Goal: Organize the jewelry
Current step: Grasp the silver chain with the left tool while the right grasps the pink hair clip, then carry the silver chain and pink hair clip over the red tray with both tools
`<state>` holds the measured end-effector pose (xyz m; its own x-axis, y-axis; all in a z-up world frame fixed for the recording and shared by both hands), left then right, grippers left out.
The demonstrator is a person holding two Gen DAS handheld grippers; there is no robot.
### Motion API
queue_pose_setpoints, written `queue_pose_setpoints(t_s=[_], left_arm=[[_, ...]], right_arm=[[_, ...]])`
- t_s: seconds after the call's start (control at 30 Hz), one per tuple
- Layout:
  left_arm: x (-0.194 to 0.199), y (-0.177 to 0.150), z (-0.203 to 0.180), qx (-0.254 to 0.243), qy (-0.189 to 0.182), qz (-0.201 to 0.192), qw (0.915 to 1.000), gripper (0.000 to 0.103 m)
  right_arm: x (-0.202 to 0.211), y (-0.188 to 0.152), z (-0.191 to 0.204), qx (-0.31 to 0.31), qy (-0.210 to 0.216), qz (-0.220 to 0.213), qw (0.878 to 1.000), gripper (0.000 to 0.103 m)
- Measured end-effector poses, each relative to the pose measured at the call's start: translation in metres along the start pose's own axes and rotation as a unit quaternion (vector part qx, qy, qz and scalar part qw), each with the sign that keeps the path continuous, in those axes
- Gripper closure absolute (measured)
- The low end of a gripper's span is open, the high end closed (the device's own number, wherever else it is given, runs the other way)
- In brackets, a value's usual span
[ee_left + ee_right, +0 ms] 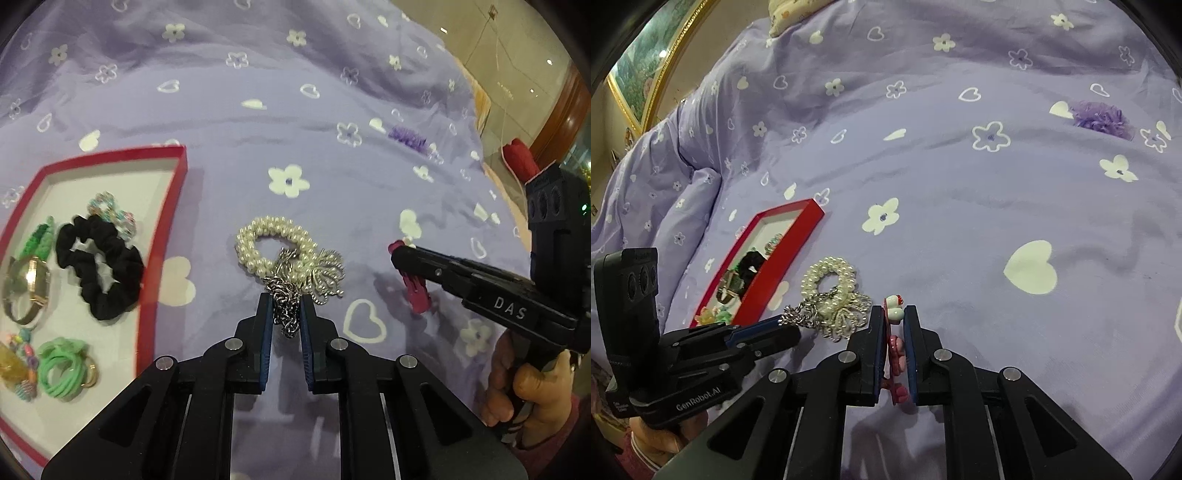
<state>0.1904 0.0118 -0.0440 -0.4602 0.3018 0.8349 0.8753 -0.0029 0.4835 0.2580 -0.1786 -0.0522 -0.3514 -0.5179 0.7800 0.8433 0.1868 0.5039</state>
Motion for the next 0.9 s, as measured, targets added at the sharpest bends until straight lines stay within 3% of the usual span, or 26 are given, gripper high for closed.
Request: queue_pose_setpoints(t_s=[0.37, 0.9], left_arm=[[0.055, 0.006, 0.000, 0.001, -0.006, -0.056, 0.9984, 0.091], [0.108, -0.026, 0.040, 0.045, 0.012, -0.094, 0.9945, 0.091]], right_arm=[[0.026, 0.000, 0.024, 0.017, 0.008, -0.024, 1.000, 0.093], [0.024, -0.008, 0.084, 0.057, 0.044, -0.014, 0.997, 0.093]])
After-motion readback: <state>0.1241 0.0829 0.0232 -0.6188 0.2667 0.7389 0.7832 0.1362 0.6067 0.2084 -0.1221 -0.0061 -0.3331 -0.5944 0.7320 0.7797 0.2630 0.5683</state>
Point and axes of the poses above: each gripper's, at about its wrist camera, not at the fingertips, and x roughly against the way its jaws point, z to its left, y to its top, the point moved 1 cm from there along -x, roughly the way its jaws point, and after that the axes turned 6 degrees about z, right-handed, at the moved point
